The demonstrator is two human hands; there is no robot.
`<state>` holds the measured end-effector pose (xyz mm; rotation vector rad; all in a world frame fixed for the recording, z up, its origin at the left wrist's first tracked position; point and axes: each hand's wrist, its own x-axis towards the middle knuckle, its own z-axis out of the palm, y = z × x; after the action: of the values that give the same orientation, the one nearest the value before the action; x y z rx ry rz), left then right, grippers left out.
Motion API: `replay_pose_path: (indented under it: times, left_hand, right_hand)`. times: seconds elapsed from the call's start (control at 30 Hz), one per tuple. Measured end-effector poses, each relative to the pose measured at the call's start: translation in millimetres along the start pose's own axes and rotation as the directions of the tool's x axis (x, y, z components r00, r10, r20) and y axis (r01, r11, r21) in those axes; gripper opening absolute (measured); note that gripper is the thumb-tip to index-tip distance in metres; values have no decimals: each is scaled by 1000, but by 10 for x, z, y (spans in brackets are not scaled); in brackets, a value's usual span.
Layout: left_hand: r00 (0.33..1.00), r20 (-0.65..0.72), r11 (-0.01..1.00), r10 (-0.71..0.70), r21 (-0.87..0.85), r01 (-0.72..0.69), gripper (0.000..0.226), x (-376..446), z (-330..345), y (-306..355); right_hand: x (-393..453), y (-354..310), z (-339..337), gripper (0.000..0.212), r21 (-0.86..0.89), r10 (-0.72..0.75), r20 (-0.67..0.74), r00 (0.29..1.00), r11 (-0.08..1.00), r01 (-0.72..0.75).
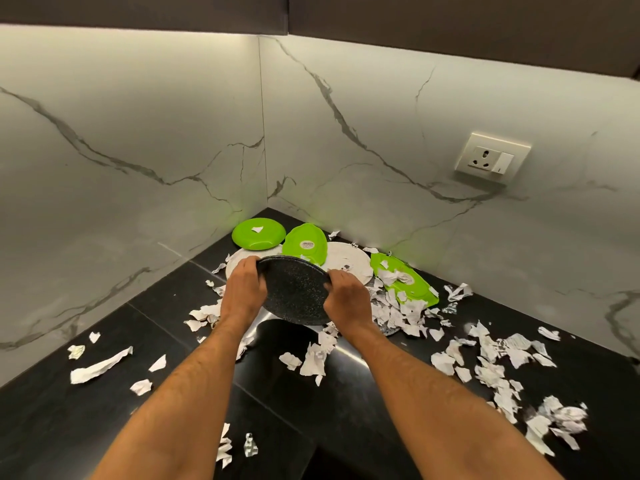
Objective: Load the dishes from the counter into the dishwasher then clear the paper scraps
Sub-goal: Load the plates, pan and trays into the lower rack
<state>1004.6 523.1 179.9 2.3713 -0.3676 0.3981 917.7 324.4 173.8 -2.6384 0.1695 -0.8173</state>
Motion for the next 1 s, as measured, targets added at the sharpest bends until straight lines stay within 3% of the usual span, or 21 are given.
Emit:
replay_pose_path:
  times: [0.23, 0.37, 0.5, 0.63, 0.8, 1.0]
  left_hand:
    - [996, -34, 997, -78, 3, 78, 14, -166, 2, 206]
    - [953, -76, 953, -293, -106, 285, 18, -319, 97, 356]
    - [936, -74, 930, -344, -162, 329, 20, -549, 228, 614]
    - [905, -94, 876, -415, -308, 370, 32, -862, 369, 844]
    - [920, -104, 861, -378, -404, 309, 42, -1273, 454, 1196]
    - [960, -57, 873, -274, -433, 224, 37, -1604, 461, 1394]
  right_hand:
    - [-105, 178, -253, 13, 45, -37, -88, 995, 998, 42]
    - [-211, 344, -532, 17, 119, -15, -196, 981, 992, 39]
    - [-402, 559, -765, 37, 153, -8, -204, 979, 987, 40]
    - [-687, 849, -940, 33, 189, -17, -199, 980, 980, 55]
    - [-1140, 1101, -1193, 33, 174, 9, -186, 983, 984, 24]
    - [-1687, 1071, -1609, 29, 136, 62, -196, 979, 990, -35]
